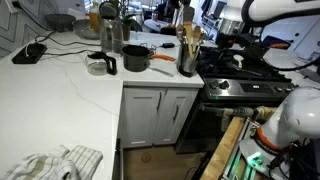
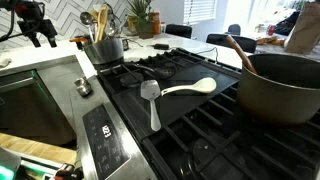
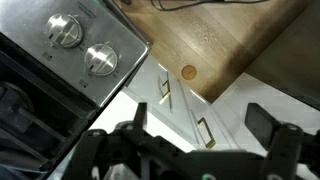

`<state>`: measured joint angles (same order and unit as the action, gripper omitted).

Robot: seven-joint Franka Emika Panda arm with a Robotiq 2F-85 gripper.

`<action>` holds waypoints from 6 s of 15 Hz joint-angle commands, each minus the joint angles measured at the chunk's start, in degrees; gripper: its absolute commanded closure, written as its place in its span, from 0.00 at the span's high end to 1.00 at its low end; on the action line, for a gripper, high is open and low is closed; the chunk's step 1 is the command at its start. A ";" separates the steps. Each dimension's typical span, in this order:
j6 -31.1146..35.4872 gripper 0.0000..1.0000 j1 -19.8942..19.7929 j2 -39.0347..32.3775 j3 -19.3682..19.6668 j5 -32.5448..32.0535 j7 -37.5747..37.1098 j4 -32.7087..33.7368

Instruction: Remove the wooden spoon from the silver holder and put it on the stove.

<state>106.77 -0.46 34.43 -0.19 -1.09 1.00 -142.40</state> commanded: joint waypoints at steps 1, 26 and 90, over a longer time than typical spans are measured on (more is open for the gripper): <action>-0.14 1.00 0.18 -0.03 0.14 -0.07 -0.09 0.11; 7.62 1.00 -6.95 -1.13 2.88 -6.47 -4.02 2.78; 40.37 0.21 -8.73 -19.94 6.24 3.80 -8.82 9.54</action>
<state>146.03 -8.83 15.23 5.68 3.89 -7.68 -132.67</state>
